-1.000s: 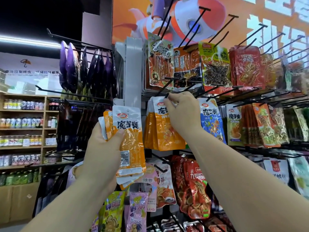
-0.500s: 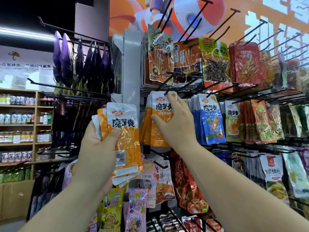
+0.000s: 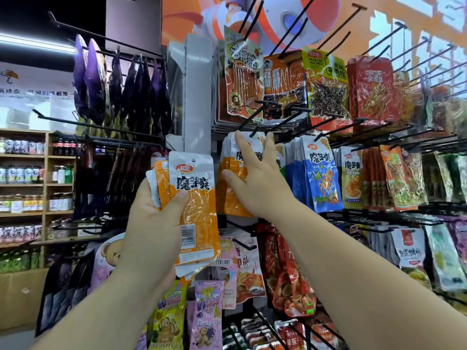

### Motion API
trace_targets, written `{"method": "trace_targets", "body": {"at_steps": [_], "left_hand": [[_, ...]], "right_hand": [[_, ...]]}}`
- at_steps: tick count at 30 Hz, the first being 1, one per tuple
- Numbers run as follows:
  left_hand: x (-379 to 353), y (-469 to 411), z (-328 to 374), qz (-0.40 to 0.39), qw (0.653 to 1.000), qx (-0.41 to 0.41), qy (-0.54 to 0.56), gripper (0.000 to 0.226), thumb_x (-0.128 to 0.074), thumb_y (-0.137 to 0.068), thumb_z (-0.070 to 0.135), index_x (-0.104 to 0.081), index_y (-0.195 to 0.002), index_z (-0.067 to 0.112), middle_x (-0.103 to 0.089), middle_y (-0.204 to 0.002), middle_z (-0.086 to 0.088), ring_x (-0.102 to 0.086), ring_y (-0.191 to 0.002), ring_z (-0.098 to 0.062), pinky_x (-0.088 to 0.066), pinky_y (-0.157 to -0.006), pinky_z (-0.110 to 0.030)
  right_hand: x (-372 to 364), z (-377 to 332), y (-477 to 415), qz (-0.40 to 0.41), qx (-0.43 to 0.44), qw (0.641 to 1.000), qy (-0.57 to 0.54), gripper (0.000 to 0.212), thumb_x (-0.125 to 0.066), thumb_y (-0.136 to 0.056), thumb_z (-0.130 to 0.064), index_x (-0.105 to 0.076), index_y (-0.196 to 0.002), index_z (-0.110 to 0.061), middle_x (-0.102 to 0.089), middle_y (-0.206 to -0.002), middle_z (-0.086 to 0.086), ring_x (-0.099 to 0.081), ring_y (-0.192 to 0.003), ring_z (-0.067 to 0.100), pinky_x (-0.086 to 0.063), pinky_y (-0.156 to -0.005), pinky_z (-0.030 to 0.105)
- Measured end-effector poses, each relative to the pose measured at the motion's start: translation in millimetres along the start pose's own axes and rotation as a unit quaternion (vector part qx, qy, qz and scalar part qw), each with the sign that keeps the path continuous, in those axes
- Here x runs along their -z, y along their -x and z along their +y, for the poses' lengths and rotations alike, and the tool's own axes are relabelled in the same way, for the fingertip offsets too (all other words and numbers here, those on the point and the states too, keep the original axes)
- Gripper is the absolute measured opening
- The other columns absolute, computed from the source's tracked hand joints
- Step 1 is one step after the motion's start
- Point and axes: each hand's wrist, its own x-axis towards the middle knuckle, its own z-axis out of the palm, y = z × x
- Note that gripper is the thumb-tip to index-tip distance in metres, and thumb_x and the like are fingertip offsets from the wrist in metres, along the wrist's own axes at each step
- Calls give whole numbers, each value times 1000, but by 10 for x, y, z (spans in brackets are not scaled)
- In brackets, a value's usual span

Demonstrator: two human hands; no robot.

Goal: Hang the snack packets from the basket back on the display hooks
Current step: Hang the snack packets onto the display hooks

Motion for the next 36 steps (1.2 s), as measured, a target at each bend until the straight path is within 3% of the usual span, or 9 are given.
{"method": "trace_targets", "body": {"at_steps": [4, 13, 20, 23, 24, 26, 29, 33, 36], "left_hand": [[4, -8, -35, 2, 1000, 3, -3, 28, -51, -108, 10, -65, -116, 33, -79, -99, 3, -78, -86, -19, -65, -69, -44], [-34, 21, -73, -9, 1000, 20, 5, 30, -52, -108, 10, -65, -119, 35, -80, -104, 4, -78, -95, -21, -64, -75, -48], [-66, 139, -55, -19, 999, 41, 24, 29, -54, -107, 9, -64, -124, 31, -80, -101, 2, -79, -88, -22, -63, -62, -40], [-68, 224, -81, -24, 999, 37, 19, 31, -57, -105, 9, -64, -123, 33, -80, -104, 1, -79, -91, -23, -64, -65, -42], [-72, 252, -91, -22, 999, 31, 13, 31, -58, -105, 10, -64, -123, 34, -80, -105, 1, -78, -94, -24, -65, -68, -45], [-91, 313, -104, -21, 999, 24, 7, 31, -60, -103, 10, -64, -124, 33, -79, -108, 0, -77, -99, -27, -64, -77, -52], [-160, 393, -71, -32, 999, 29, 32, 33, -62, -101, 7, -63, -126, 29, -80, -106, -3, -78, -95, -30, -64, -75, -53], [-265, 426, -19, -30, 998, 31, 52, 32, -69, -94, 4, -66, -115, 28, -81, -98, -4, -79, -86, -28, -64, -61, -45], [-316, 420, 11, -27, 998, 28, 55, 28, -66, -97, 5, -65, -113, 28, -81, -95, 0, -79, -83, -23, -64, -60, -41]], "right_hand": [[-23, 48, -60, -16, 3, 998, 60, 77, -45, -102, -60, 6, -160, -52, 29, -168, 9, 5, -159, 35, -23, -126, 52], [16, 84, -68, -24, 4, 991, 129, 74, -35, -100, -71, 8, -158, -55, 25, -169, 15, 15, -158, 36, -1, -128, 55], [205, 32, 313, -26, 1, 999, 39, 66, -38, -101, -67, -12, -160, -54, 20, -171, 4, 17, -158, 27, -3, -129, 48], [211, 21, 569, 49, 26, 998, -15, 53, -47, -105, -53, -39, -155, -41, -8, -172, 1, -3, -159, 18, -13, -125, 37], [195, 16, 659, 105, 39, 993, -33, 46, -50, -105, -48, -51, -149, -35, -27, -165, 3, -19, -153, 18, -21, -120, 32], [166, -20, 813, 209, 55, 974, -64, 37, -58, -101, -45, -67, -130, -25, -56, -130, -4, -50, -121, 12, -38, -100, 20], [158, -133, 953, 184, -14, 965, -185, 39, -75, -87, -52, -67, -117, -29, -64, -89, -12, -61, -78, 6, -49, -71, 17], [136, -181, 979, 124, -49, 951, -278, 25, -86, -78, -46, -75, -92, -28, -73, -78, -4, -66, -72, 15, -58, -66, 38], [176, -130, 950, 138, -48, 948, -282, 17, -85, -82, -39, -73, -88, -30, -74, -82, -9, -67, -72, 12, -57, -65, 32]]}}
